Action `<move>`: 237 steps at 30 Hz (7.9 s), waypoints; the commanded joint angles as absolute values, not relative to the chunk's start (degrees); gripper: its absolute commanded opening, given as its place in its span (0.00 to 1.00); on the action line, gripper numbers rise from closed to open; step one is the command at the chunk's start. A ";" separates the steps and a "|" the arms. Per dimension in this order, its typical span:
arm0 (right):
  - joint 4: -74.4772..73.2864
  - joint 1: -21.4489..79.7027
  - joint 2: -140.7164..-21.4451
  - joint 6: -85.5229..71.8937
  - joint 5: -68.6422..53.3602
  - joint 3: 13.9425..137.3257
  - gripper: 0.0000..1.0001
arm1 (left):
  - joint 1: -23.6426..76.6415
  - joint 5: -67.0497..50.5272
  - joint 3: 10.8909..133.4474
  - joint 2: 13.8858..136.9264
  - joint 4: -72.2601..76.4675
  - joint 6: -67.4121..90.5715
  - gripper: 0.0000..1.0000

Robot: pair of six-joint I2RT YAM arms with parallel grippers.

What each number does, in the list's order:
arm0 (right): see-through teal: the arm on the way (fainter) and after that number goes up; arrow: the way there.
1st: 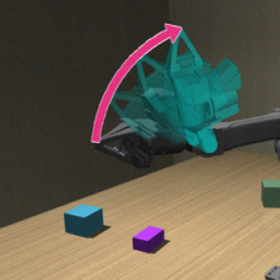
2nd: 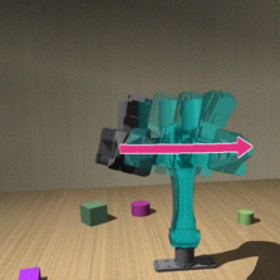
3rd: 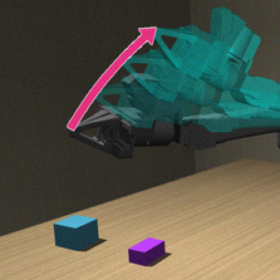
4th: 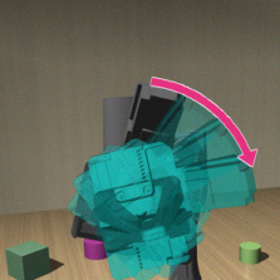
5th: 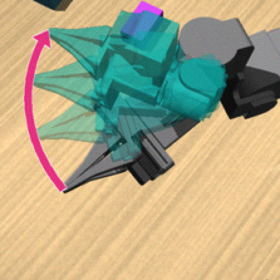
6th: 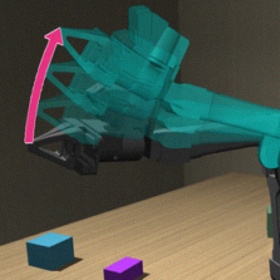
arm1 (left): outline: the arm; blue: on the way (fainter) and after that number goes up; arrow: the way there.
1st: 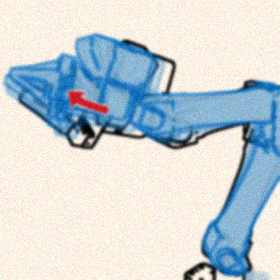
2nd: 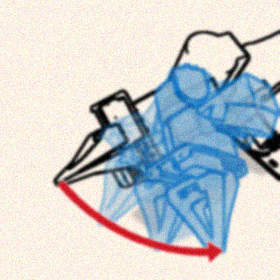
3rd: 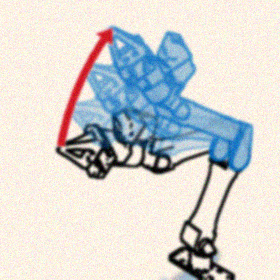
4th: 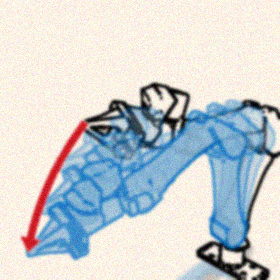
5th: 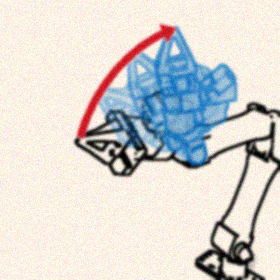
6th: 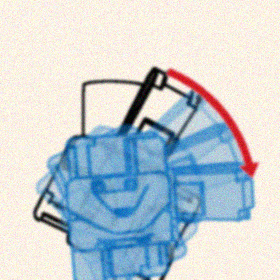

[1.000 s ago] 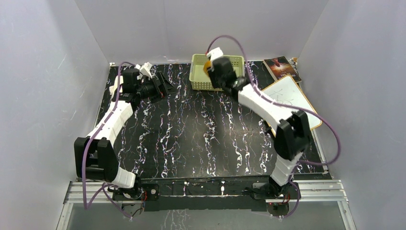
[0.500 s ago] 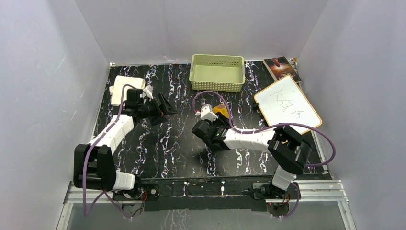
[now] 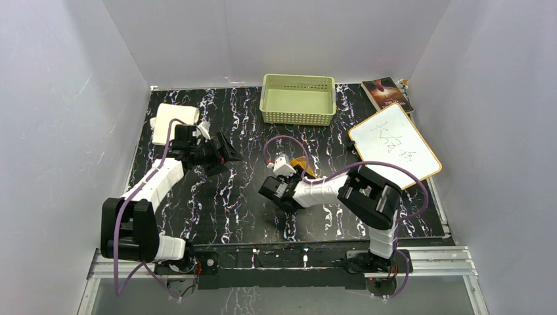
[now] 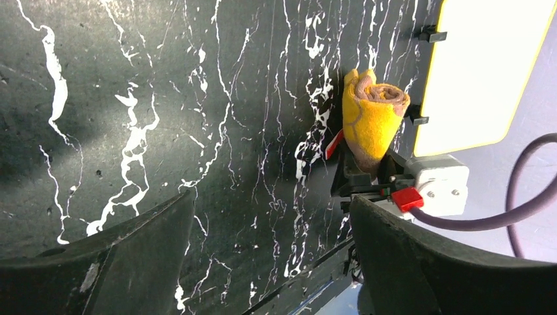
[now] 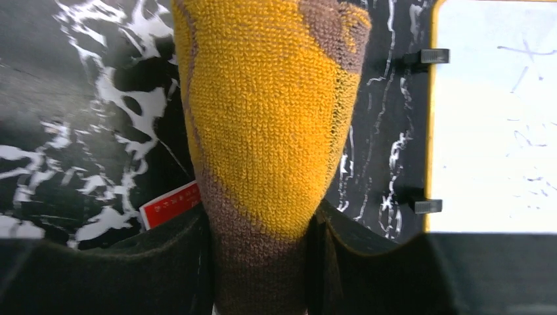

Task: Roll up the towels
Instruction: Roll the towel at the center of the board, then pick up the towel at the center of the board, then move the bin to the center of the board, then place the towel in the bin.

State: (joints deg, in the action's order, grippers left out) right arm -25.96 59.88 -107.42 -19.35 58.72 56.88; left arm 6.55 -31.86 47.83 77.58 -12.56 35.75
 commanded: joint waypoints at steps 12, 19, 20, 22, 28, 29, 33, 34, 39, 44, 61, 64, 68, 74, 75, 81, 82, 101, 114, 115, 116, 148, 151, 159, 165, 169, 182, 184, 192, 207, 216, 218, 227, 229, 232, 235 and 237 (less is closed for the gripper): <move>-14.08 53.72 -101.99 -19.14 4.26 57.16 0.47 | 10.06 -30.67 52.37 84.22 -19.76 31.74 0.86; -12.30 45.67 -105.44 -20.09 -13.38 56.10 0.49 | 17.15 -28.43 54.02 89.97 -14.03 36.19 0.86; -12.08 44.84 -106.49 -20.05 -15.61 56.13 0.50 | 18.00 -28.38 53.91 90.66 -12.66 37.16 0.86; -11.87 44.07 -108.08 -19.81 -18.55 56.24 0.51 | 19.34 -28.30 53.95 91.75 -10.17 38.89 0.86; -12.61 43.87 -111.57 -18.57 -21.33 57.88 0.52 | 22.12 -28.51 55.06 95.90 -4.48 43.10 0.86; -12.53 43.89 -111.76 -18.56 -21.43 57.98 0.52 | 22.41 -28.22 55.24 96.44 -3.86 43.85 0.86; -12.94 43.86 -112.14 -18.05 -20.60 58.42 0.52 | 22.76 -26.98 54.89 98.42 -0.86 46.75 0.86; -13.12 43.88 -112.15 -17.76 -20.32 58.44 0.52 | 22.83 -26.72 55.06 99.07 -0.54 47.29 0.86; -12.77 43.94 -111.42 -16.52 -19.54 57.83 0.52 | 23.28 -26.39 54.91 101.34 2.10 50.29 0.85; -10.40 43.93 -110.35 -16.53 -20.20 56.53 0.52 | 23.83 -28.27 53.70 102.11 6.40 54.39 0.74; -9.34 43.02 -107.36 -16.38 -18.08 57.48 0.64 | 24.53 -27.52 51.51 98.34 8.69 53.76 0.41; -9.95 40.96 -102.95 -16.01 -17.36 57.36 0.74 | 24.44 -28.77 55.02 99.57 8.33 50.81 0.31; -10.71 35.59 -93.38 -15.58 -14.97 57.03 0.98 | 24.43 -31.27 62.88 102.69 5.80 45.84 0.28; -10.54 25.38 -76.23 -16.94 -11.71 54.84 0.98 | 24.17 -35.25 83.11 110.31 -1.37 37.74 0.26; -10.62 24.52 -74.06 -16.96 -11.23 54.54 0.98 | 24.21 -36.79 87.60 112.36 -3.16 35.58 0.26; -10.42 23.57 -68.81 -19.33 -6.20 50.91 0.98 | 23.80 -41.40 124.17 130.39 -16.57 28.70 0.26; -8.99 23.56 -68.42 -19.66 -4.62 49.97 0.98 | 23.49 -41.87 129.64 133.81 -16.64 29.29 0.26; -15.63 6.33 -121.74 -19.63 -3.45 102.19 0.75 | 19.17 -51.68 140.43 148.27 15.86 48.63 0.26; -23.17 7.00 -130.97 -16.74 -6.70 111.31 0.13 | 18.20 -55.44 134.95 143.65 11.65 46.42 0.26; -22.13 7.41 -129.28 -16.44 -6.68 108.40 0.09 | 18.24 -55.63 134.47 143.32 10.85 46.41 0.26; -21.21 7.80 -126.88 -16.10 -6.99 105.58 0.07 | 18.20 -55.79 133.57 142.70 10.63 46.66 0.26; -18.61 14.70 -95.00 -18.20 -0.93 75.34 0.98 | 29.21 -42.58 98.31 133.27 36.51 63.76 0.25; -18.98 14.52 -93.80 -18.00 -0.13 75.77 0.98 | 29.80 -43.84 101.39 135.96 38.27 65.54 0.26; -19.51 14.25 -92.87 -17.50 -0.03 75.24 0.98 | 31.90 -49.52 110.99 144.41 28.00 62.12 0.32; -19.59 13.97 -92.51 -17.11 0.00 75.44 0.98 | 32.12 -47.56 113.91 145.07 14.19 52.26 0.34; -19.65 13.88 -92.66 -17.05 -0.24 75.42 0.98 | 32.08 -49.00 115.56 146.78 13.01 51.60 0.39; -20.13 13.89 -93.22 -16.48 -0.16 75.63 0.98 | 31.96 -44.51 123.35 148.53 -4.32 38.79 0.66; -20.13 13.87 -93.28 -16.36 -0.37 75.69 0.98 | 31.60 -41.47 125.09 148.16 -10.94 35.01 0.71; -20.59 13.89 -93.24 -15.74 -0.41 76.12 0.98 | 30.15 -30.49 125.20 145.40 -22.66 25.53 0.98; -21.51 13.82 -93.27 -14.82 1.18 76.99 0.98 | 30.15 -14.77 116.22 137.05 -24.77 24.56 0.98; -21.69 13.81 -93.04 -14.53 1.75 76.77 0.98 | 30.06 -18.99 113.35 136.38 -22.23 27.11 0.84; -21.76 13.80 -92.92 -14.40 2.05 76.68 0.98 | 30.14 -20.72 112.68 136.76 -20.31 27.85 0.81; -21.12 13.64 -92.72 -14.37 2.25 75.40 0.98 | 30.34 -28.38 120.62 142.35 -14.67 29.67 0.71; -20.87 13.62 -92.85 -14.42 2.23 75.14 0.98 | 30.60 -29.72 123.60 144.11 -13.90 30.41 0.71; -20.70 13.52 -92.93 -14.44 2.17 74.93 0.98 | 31.08 -32.46 128.42 147.03 -12.82 31.56 0.72; -20.63 13.36 -93.14 -14.49 1.87 74.93 0.98 | 31.51 -32.78 131.61 148.10 -12.30 31.35 0.85; -20.51 13.29 -93.21 -14.42 1.72 74.96 0.98 | 31.55 -31.11 133.40 147.79 -13.78 29.39 0.94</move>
